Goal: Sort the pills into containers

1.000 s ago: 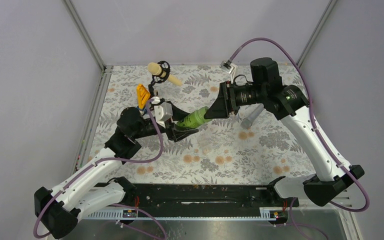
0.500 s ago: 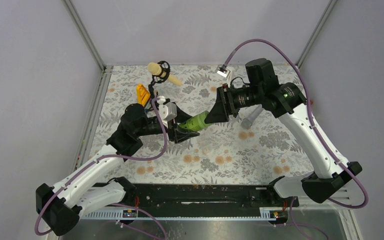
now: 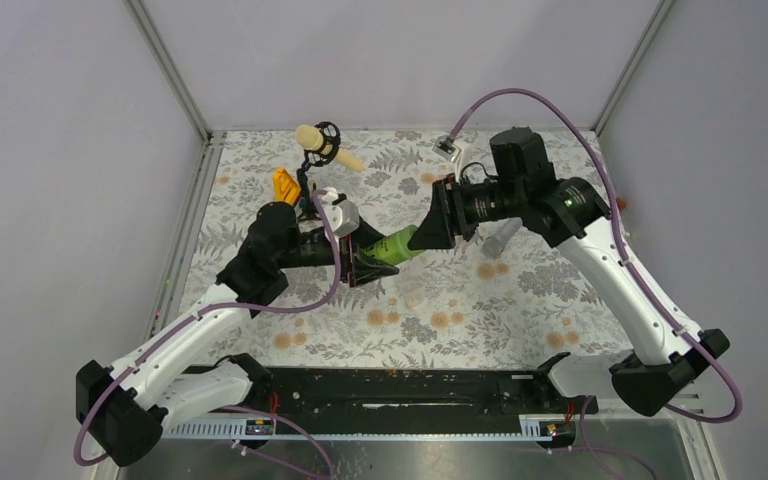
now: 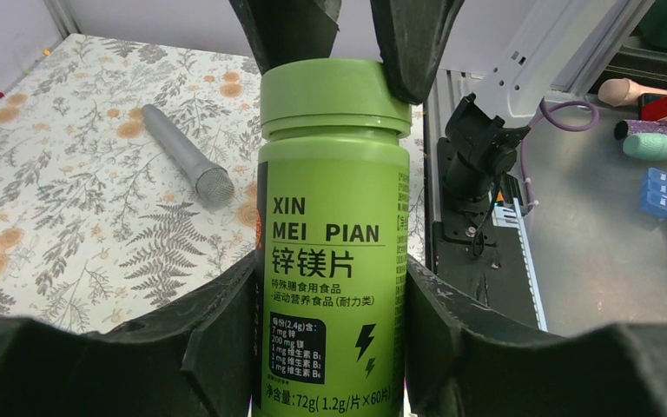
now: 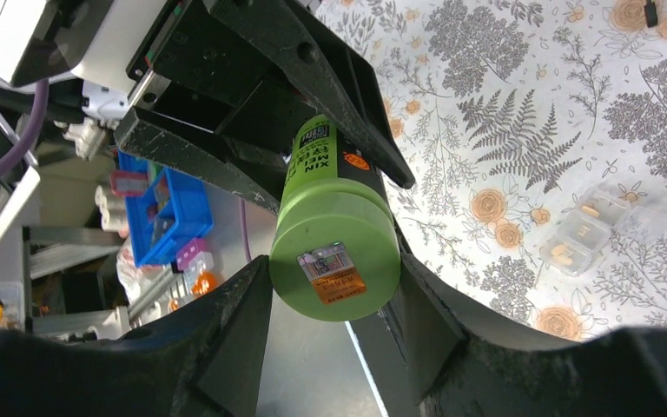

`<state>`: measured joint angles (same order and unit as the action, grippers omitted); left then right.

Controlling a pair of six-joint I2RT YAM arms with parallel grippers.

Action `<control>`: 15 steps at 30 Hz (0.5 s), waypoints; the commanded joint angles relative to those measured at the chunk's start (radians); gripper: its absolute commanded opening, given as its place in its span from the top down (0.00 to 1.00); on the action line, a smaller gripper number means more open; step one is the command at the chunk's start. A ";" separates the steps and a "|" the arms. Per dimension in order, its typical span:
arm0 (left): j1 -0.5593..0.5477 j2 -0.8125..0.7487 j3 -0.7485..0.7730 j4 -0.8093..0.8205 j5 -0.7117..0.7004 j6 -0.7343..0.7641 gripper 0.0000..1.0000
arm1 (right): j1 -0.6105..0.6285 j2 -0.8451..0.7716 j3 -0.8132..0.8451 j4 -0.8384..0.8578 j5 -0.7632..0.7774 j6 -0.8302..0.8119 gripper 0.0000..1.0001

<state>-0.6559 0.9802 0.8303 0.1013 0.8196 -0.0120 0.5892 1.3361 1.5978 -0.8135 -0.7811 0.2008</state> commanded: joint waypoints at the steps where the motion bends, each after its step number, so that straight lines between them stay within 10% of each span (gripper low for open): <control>1: -0.005 -0.011 0.027 0.277 -0.026 -0.071 1.00 | 0.028 -0.060 -0.155 0.256 0.083 0.239 0.58; 9: -0.005 0.003 0.010 0.341 -0.049 -0.101 1.00 | 0.035 -0.099 -0.255 0.386 0.163 0.463 0.58; 15: -0.005 0.008 0.013 0.354 -0.034 -0.128 1.00 | 0.037 -0.123 -0.279 0.388 0.096 0.315 0.63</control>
<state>-0.6384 0.9955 0.8070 0.1837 0.7532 -0.1108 0.5892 1.2041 1.3533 -0.4416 -0.6315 0.5804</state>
